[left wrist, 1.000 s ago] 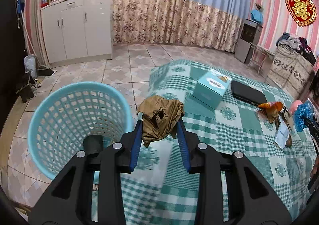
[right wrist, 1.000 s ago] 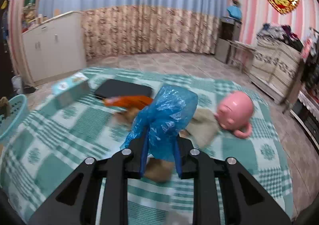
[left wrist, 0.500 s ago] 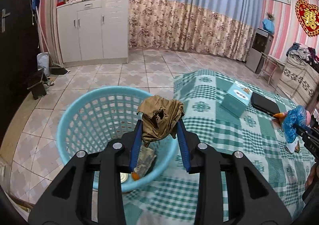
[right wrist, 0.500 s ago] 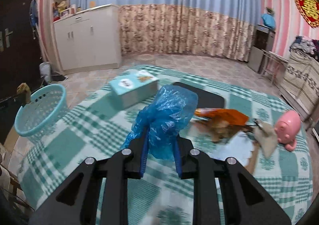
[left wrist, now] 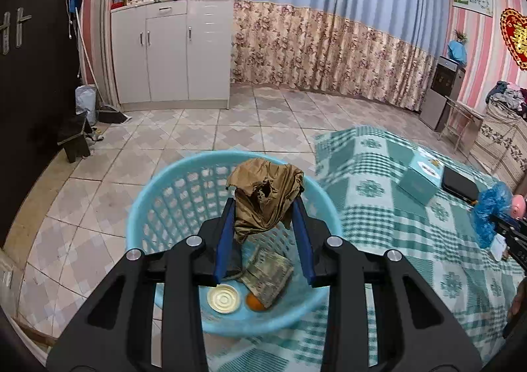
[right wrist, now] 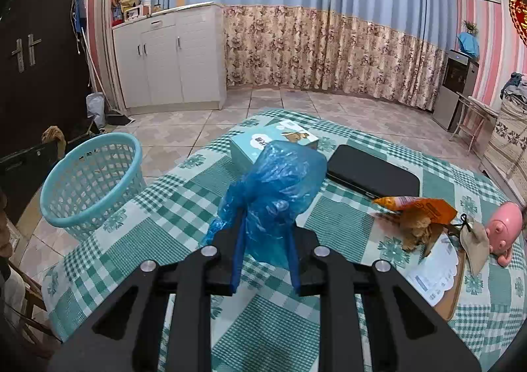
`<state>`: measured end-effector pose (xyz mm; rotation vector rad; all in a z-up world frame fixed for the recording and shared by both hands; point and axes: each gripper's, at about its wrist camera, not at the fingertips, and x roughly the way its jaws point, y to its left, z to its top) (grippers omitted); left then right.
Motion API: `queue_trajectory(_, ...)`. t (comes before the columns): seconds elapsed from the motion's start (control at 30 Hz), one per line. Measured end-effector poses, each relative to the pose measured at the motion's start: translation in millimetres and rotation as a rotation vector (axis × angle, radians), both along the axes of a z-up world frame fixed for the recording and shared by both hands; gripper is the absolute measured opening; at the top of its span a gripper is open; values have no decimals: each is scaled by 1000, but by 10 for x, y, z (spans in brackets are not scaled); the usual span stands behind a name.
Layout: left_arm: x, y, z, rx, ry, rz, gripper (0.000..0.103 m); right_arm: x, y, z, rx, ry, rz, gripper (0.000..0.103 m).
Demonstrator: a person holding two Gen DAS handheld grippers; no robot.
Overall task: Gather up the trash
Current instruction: 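Carry the brown paper and blue bag over the basket and release both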
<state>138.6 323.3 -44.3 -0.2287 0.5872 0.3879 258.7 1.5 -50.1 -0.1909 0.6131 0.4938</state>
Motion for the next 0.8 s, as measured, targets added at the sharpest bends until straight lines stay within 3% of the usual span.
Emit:
queue_trajectory(0.43, 290, 728, -186, 34, 51, 60, 33, 16, 676, 36, -5, -8, 110, 23)
queue_trajectory(0.53, 326, 793, -232, 5, 55, 55, 34, 19, 788, 7, -15, -6, 127, 23)
queue_trajectory(0.7, 294, 834, -306, -20, 56, 49, 54, 54, 941, -63, -21, 11, 146, 23)
queue_trajectory(0.8, 247, 855, -328, -36, 50, 49, 57, 67, 1029, -92, -16, 20, 156, 23)
